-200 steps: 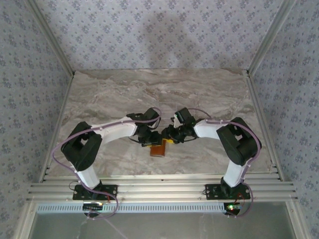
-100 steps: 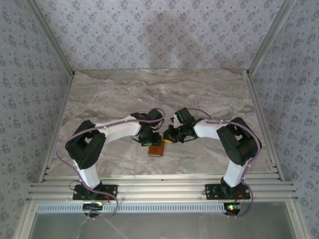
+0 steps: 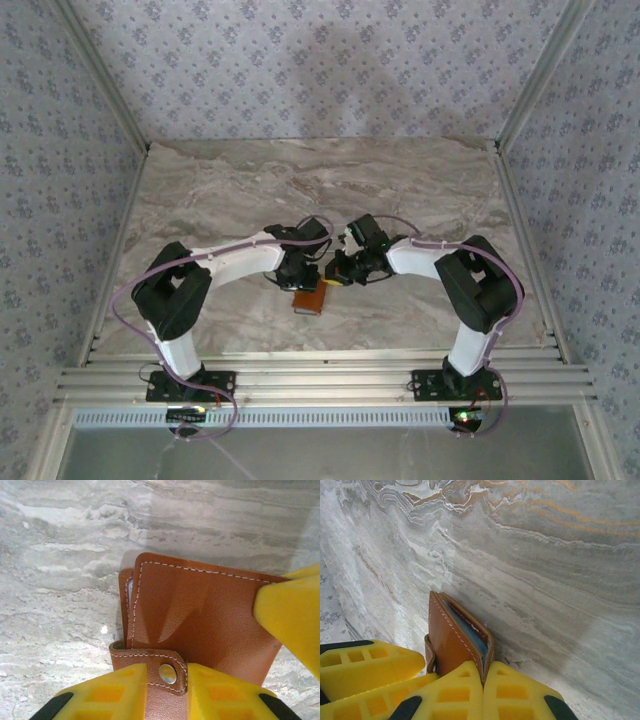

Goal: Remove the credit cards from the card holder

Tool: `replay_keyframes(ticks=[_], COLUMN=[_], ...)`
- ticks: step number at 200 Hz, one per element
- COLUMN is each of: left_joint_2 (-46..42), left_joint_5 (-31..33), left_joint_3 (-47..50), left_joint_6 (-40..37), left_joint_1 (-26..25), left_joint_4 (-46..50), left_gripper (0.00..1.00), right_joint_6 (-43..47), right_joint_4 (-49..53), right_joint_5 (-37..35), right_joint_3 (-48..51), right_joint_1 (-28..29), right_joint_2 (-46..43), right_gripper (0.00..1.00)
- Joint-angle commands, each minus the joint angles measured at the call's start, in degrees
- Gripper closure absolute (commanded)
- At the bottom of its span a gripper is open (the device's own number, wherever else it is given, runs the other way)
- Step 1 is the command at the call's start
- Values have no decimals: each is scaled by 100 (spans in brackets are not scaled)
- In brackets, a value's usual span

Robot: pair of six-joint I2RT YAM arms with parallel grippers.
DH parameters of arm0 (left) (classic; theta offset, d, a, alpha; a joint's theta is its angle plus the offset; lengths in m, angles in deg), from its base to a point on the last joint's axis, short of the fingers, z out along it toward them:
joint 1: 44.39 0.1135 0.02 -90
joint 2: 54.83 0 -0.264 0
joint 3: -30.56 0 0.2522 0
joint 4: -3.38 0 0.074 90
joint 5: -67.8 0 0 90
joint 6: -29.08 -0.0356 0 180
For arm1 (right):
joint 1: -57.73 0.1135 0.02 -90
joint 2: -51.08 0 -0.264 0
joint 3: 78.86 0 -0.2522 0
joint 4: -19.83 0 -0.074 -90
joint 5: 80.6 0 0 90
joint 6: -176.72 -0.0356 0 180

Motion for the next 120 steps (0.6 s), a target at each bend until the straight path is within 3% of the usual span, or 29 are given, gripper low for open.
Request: replay_keyframes(ticks=[1,54,120], left_joint_2=[-125,-320,-862], left_joint_5=[771,782,-396], left_joint_3=[-2,163,971], left_joint_6=[-45,-107,11], left_joint_1=[116,245,735], left_joint_4=[627,555,-576], left_gripper=[77,84,89], right_joint_6=[225,319,845], right_joint_4=[632,822,1872], right_joint_5=[-102,-188,-846], right_joint_3=[-42,-142,-550], right_joint_1=[6,1,-20], right_joint_2=[53,40,-153], right_gripper=[100,100,96])
